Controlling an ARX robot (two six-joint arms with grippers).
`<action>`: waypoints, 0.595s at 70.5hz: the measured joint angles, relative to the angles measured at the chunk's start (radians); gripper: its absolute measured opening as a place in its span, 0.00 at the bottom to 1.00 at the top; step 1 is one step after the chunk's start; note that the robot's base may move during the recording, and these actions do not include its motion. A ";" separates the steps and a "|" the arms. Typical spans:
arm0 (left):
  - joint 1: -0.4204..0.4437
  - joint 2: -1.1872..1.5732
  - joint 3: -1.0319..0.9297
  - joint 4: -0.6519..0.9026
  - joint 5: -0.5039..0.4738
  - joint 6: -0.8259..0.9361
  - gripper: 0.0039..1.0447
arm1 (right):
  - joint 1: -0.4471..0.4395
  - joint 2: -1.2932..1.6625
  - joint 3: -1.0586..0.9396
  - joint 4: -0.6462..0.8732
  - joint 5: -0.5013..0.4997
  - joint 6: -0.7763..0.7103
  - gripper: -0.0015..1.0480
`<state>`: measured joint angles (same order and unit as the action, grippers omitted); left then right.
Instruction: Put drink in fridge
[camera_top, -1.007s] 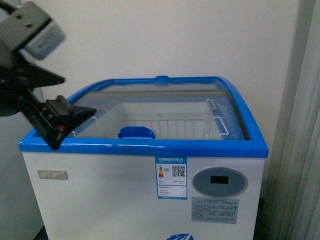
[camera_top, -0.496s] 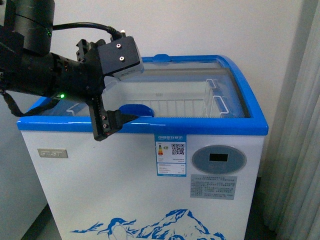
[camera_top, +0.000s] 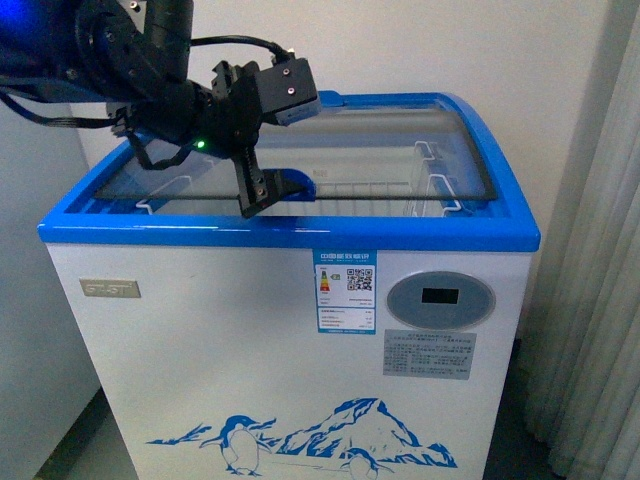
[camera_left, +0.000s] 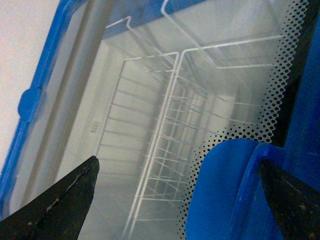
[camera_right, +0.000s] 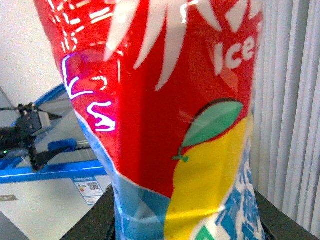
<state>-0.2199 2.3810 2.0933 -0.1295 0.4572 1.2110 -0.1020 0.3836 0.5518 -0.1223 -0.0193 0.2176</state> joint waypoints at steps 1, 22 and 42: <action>0.000 0.029 0.057 -0.019 -0.013 0.000 0.93 | 0.000 0.000 0.000 0.000 0.001 0.000 0.40; 0.002 0.296 0.545 -0.121 -0.152 -0.066 0.93 | 0.000 0.000 0.000 0.000 0.003 0.000 0.40; 0.018 0.436 0.737 0.110 -0.449 -0.274 0.93 | 0.000 0.000 0.000 0.000 0.000 0.000 0.40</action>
<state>-0.2016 2.8170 2.8300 -0.0196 0.0078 0.9371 -0.1020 0.3836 0.5518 -0.1223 -0.0189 0.2172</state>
